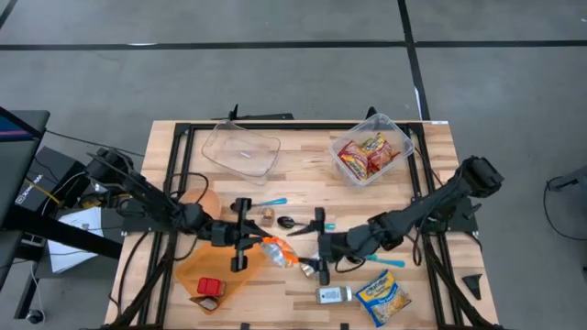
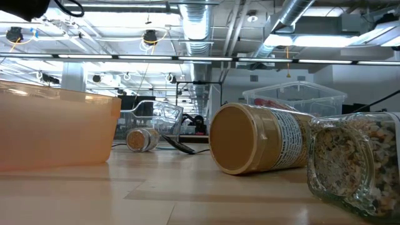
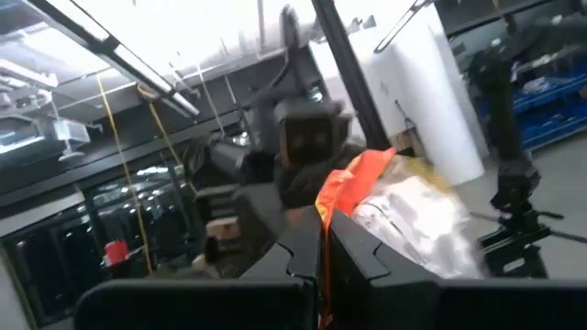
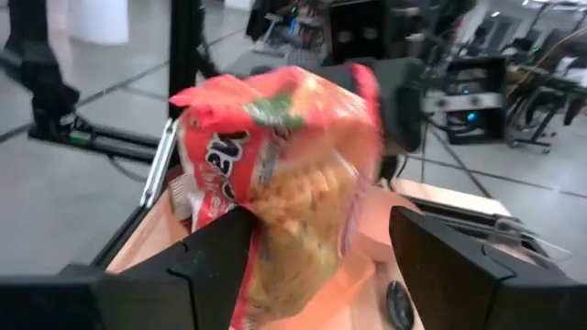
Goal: Pick & Place Food Item
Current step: Put the orange noodle pack into the right transparent bin
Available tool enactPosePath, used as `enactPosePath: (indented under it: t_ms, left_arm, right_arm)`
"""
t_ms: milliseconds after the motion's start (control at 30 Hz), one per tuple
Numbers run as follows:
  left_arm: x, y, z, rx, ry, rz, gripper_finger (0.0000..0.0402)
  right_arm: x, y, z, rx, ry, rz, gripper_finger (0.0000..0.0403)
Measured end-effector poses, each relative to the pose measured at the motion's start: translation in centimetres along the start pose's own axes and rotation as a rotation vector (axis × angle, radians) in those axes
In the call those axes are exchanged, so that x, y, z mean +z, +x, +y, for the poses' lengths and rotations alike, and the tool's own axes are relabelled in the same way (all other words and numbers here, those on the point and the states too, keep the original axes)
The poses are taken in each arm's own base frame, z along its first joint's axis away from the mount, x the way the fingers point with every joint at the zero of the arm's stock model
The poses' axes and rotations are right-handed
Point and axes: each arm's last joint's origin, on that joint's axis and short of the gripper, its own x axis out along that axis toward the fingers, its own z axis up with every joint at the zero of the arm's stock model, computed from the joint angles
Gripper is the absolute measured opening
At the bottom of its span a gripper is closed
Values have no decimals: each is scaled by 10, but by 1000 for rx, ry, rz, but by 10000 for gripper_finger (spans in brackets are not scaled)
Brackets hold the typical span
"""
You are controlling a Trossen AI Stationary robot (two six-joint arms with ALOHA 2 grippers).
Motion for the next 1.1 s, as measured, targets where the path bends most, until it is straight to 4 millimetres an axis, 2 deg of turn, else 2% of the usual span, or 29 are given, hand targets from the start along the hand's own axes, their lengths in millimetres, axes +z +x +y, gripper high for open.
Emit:
enactPosePath:
  t_ms: [167,333,467,933,1100]
  left_arm:
    - [-2,1,-1,41,61,40,0]
    - [12,-5,-2,115,158,77,0]
    - [20,-8,-3,118,144,52,0]
    - [20,-8,-4,110,121,52,0]
    - [20,-8,-4,109,122,53,0]
  right_arm:
    - [9,2,10,17,-31,56,256]
    - [11,-2,11,-21,-9,102,256]
    - [13,-3,9,-47,4,88,256]
    - [12,5,-1,-85,20,70,255]
    - [12,3,1,-78,16,72,235]
